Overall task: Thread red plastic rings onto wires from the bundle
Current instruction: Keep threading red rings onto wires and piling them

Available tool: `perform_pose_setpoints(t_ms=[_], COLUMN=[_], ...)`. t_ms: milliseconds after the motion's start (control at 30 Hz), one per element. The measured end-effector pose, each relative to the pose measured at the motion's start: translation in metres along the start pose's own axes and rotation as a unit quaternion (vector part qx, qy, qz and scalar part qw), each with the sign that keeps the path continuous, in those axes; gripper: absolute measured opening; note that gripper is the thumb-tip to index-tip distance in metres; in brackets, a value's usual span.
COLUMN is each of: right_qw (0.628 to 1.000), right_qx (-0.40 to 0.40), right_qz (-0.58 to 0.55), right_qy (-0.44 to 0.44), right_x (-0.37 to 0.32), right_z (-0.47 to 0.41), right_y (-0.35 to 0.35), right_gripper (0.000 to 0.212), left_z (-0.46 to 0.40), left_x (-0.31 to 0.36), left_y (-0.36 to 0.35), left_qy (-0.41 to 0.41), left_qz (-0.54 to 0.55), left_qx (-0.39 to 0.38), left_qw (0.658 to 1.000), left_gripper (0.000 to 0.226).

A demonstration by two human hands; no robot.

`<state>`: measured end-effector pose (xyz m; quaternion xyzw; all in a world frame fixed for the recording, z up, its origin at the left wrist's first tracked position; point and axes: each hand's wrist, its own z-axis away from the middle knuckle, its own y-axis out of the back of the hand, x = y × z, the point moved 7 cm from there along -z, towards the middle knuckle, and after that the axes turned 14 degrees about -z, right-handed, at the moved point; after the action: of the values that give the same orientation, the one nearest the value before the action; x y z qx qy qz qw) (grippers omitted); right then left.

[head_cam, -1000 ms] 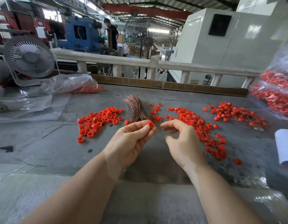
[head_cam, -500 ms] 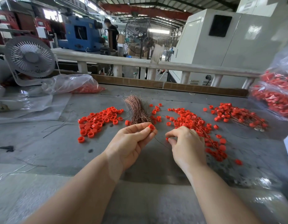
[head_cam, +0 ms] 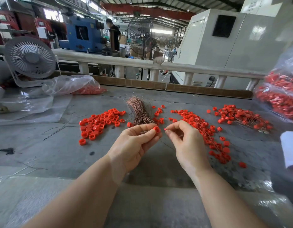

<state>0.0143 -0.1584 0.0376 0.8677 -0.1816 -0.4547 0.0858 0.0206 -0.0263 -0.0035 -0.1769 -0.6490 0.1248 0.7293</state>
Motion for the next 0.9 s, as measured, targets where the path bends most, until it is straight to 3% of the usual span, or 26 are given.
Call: perform_pose_setpoints(t_ms=[233, 900], right_qw=[0.994, 0.993], right_qx=[-0.006, -0.011], right_qz=[-0.107, -0.106], right_qy=[0.021, 0.047], right_x=[-0.008, -0.017], right_z=[0.0, 0.003], right_y=[-0.003, -0.002], right_gripper=[0.014, 0.01], left_z=[0.001, 0.002], left_x=[0.005, 0.009], left_y=[-0.004, -0.004], left_qy=[-0.037, -0.08], left_qz=[-0.027, -0.058], left_qx=[-0.016, -0.014], left_qw=[0.999, 0.995], left_gripper=[0.015, 0.015])
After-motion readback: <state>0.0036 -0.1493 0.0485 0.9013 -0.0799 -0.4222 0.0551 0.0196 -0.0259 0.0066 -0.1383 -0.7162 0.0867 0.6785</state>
